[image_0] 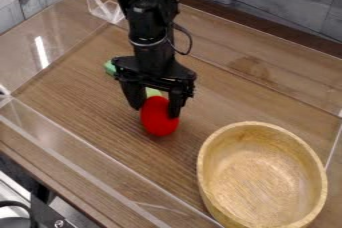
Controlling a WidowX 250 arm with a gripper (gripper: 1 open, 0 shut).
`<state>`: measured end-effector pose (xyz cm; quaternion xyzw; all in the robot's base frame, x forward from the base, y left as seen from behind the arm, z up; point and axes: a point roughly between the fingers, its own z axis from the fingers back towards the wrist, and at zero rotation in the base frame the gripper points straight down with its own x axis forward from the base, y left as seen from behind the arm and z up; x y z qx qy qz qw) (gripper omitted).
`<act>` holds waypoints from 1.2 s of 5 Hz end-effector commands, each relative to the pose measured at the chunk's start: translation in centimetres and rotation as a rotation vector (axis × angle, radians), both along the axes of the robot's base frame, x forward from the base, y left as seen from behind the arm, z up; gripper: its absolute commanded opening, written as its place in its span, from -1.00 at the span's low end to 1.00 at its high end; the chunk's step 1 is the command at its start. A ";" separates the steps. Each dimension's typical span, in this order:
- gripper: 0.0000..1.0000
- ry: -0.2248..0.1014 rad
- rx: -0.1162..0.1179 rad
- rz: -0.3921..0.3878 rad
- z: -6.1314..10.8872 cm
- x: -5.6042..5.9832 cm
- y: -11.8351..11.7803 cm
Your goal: Move the red fruit to the right
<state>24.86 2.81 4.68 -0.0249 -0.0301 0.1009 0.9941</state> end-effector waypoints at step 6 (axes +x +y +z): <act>1.00 -0.055 0.011 0.151 2.9 1.2 -2.5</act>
